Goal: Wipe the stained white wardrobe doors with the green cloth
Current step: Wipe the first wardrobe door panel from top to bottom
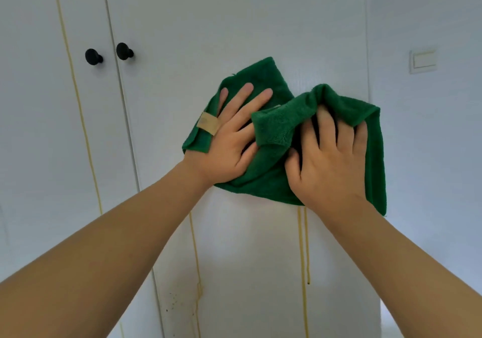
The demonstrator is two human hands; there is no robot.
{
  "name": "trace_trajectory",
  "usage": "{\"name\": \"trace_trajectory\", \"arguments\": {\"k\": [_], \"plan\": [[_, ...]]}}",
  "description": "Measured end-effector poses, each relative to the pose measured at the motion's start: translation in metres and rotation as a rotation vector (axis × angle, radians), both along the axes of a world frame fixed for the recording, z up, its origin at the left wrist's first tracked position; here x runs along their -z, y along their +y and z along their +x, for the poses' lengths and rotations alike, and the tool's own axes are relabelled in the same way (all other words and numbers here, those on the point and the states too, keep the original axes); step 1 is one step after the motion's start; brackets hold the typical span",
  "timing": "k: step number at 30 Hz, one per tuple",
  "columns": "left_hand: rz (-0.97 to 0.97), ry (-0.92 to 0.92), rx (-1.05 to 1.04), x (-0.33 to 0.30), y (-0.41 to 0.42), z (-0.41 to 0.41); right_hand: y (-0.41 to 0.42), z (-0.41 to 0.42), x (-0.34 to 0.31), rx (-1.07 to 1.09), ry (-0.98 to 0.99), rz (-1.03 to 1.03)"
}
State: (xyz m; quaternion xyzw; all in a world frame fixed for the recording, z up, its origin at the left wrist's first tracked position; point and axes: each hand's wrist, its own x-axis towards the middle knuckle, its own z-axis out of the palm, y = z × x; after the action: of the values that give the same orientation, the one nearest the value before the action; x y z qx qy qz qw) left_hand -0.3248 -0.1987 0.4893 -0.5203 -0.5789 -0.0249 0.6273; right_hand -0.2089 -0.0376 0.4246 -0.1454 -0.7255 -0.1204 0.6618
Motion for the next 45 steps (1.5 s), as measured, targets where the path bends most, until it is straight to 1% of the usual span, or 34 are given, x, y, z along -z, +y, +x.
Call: {"name": "trace_trajectory", "arguments": {"k": [2,4,6,8,10,15,23,28,32,34,36,40,42,45], "plan": [[0.164,-0.135,-0.015,0.013,-0.005,-0.001,0.002,-0.003,-0.006,-0.013,0.019,0.007],[0.315,-0.275,-0.111,0.031,-0.01,0.0,0.001,-0.009,-0.013,-0.039,0.071,-0.005],[0.399,-0.355,-0.201,0.043,-0.019,-0.001,-0.006,-0.017,-0.023,-0.078,0.111,0.01],[0.455,-0.403,-0.243,0.048,-0.022,-0.002,-0.013,-0.024,-0.032,-0.091,0.112,0.064],[0.511,-0.441,-0.264,0.049,-0.023,-0.004,-0.022,-0.031,-0.04,-0.109,0.102,0.099],[0.596,-0.481,-0.228,0.052,-0.03,-0.011,-0.039,-0.039,-0.042,-0.108,0.043,0.086],[0.824,-0.637,-0.25,0.09,-0.066,-0.034,-0.073,-0.055,-0.02,-0.081,-0.101,0.164],[0.894,-0.677,-0.248,0.101,-0.066,-0.039,-0.087,-0.064,0.001,-0.076,-0.14,0.231],[0.995,-0.727,-0.266,0.104,-0.057,-0.035,-0.08,-0.062,0.005,-0.101,-0.157,0.289],[1.102,-0.792,-0.286,0.106,-0.047,-0.03,-0.076,-0.059,0.006,-0.117,-0.175,0.309],[1.169,-0.87,-0.285,0.108,-0.037,-0.024,-0.071,-0.055,0.008,-0.125,-0.18,0.313],[1.249,-0.988,-0.278,0.107,-0.022,-0.013,-0.055,-0.044,0.014,-0.119,-0.164,0.304],[1.268,-1.006,-0.26,0.106,-0.012,-0.006,-0.044,-0.038,0.017,-0.113,-0.156,0.293],[1.25,-0.979,-0.252,0.105,0.003,0.004,-0.031,-0.029,0.021,-0.103,-0.153,0.271]]}}
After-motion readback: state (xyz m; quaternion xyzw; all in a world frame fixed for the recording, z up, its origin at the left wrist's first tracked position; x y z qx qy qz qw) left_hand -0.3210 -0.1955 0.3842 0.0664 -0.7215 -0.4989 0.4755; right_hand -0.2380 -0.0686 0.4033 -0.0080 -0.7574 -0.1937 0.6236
